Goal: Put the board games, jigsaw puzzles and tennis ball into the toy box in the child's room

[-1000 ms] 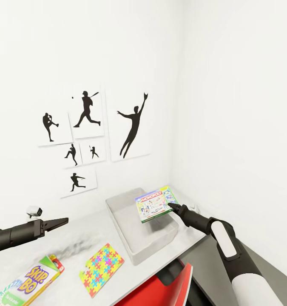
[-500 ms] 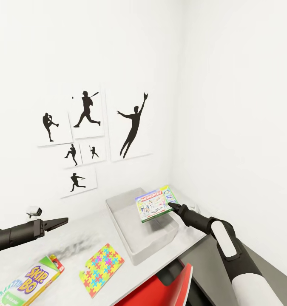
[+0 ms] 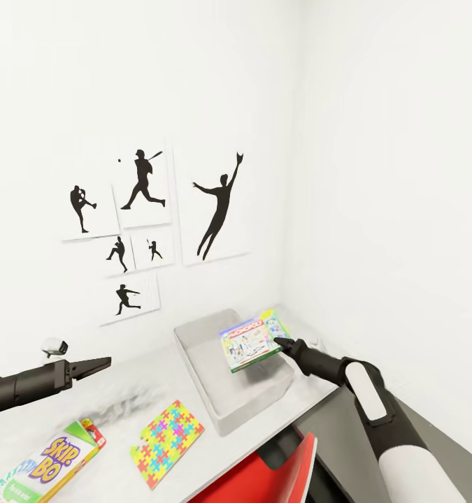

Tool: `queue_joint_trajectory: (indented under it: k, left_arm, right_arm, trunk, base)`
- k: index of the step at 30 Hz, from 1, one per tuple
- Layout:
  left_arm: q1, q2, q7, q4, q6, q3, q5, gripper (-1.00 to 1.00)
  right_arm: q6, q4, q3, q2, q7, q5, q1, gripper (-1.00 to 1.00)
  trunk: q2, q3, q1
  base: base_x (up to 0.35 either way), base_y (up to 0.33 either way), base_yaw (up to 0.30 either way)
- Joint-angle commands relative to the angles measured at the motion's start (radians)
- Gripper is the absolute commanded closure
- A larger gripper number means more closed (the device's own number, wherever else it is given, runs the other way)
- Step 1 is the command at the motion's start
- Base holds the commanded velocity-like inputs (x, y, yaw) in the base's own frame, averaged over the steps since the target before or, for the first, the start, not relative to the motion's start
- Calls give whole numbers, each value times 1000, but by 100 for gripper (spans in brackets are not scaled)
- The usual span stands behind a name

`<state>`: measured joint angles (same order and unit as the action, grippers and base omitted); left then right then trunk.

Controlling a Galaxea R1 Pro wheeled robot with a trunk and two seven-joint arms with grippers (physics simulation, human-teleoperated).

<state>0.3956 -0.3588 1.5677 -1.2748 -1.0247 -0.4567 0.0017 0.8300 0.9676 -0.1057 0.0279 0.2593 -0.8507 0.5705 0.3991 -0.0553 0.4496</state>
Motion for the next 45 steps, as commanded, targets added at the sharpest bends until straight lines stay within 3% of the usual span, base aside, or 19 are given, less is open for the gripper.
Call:
queue_joint_trajectory:
  k: [1, 4, 7, 9, 12, 14, 20, 30, 45]
  left_arm:
    - [0, 0, 3, 0, -11, 0, 0, -100]
    - [0, 1, 3, 0, -10, 1, 0, -100]
    - [0, 2, 3, 0, -11, 1, 0, -100]
    - [0, 2, 3, 0, -11, 1, 0, -100]
    - [0, 2, 3, 0, -11, 1, 0, -100]
    - [0, 2, 3, 0, -11, 2, 0, -100]
    - [0, 0, 3, 0, -12, 1, 0, -100]
    - [0, 0, 3, 0, -12, 1, 0, -100]
    - [0, -2, 3, 0, -12, 1, 0, -100]
  right_arm:
    - [19, -10, -3, -5, -3, 3, 19, 100]
    - [63, -33, -3, -37, -52, 4, 91, 100]
    - [97, -100, -4, -78, -161, 3, 182, 100]
    - [108, -200, -6, -97, -274, -1, 287, 100]
    - [108, -297, -11, -105, -323, -3, 377, 100]
    - [104, -329, -11, -109, -334, -3, 404, 100]
    - [77, -379, -9, -122, -343, 2, 433, 100]
    - [72, -382, -2, -123, -341, 7, 435, 100]
    - [69, -388, -2, -121, -338, 11, 433, 100]
  trunk:
    - [1, 0, 0]
    - [1, 0, 0]
    - [1, 0, 0]
    - [1, 0, 0]
    - [1, 0, 0]
    - [1, 0, 0]
    - [1, 0, 0]
    - [1, 1, 0]
    - [1, 24, 0]
  base:
    - [0, 0, 0]
    - [0, 0, 0]
    - [0, 0, 0]
    - [0, 0, 0]
    - [0, 0, 0]
    - [0, 0, 0]
    - [0, 0, 0]
    - [0, 0, 0]
    - [0, 0, 0]
